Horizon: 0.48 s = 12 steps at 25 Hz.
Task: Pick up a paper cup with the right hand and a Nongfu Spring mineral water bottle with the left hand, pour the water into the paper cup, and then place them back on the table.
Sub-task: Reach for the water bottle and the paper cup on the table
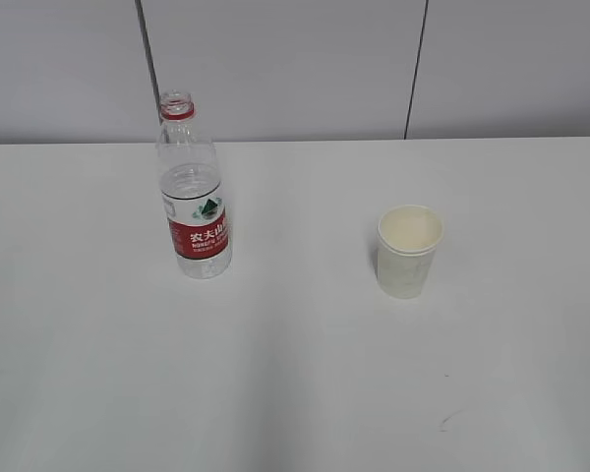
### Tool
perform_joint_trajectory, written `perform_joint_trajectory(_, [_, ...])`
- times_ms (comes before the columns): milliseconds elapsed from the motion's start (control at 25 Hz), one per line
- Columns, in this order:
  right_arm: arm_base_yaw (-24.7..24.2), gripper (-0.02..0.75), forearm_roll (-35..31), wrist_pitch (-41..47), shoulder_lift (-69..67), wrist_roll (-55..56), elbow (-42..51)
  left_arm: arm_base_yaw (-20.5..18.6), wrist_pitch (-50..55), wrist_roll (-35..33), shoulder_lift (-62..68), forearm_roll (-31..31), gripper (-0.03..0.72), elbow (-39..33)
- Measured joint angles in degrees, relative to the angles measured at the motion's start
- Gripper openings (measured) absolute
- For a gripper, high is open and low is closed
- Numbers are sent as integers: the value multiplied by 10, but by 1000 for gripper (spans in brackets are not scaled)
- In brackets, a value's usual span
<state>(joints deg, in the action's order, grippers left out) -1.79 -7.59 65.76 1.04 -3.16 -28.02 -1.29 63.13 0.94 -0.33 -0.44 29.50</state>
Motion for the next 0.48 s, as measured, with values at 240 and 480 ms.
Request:
perform_joint_trajectory(240, [0, 587, 0, 0, 0, 0, 0, 0, 0, 0, 0, 0, 240, 0])
perform_joint_trajectory(480, [0, 587, 0, 0, 0, 0, 0, 0, 0, 0, 0, 0, 240, 0])
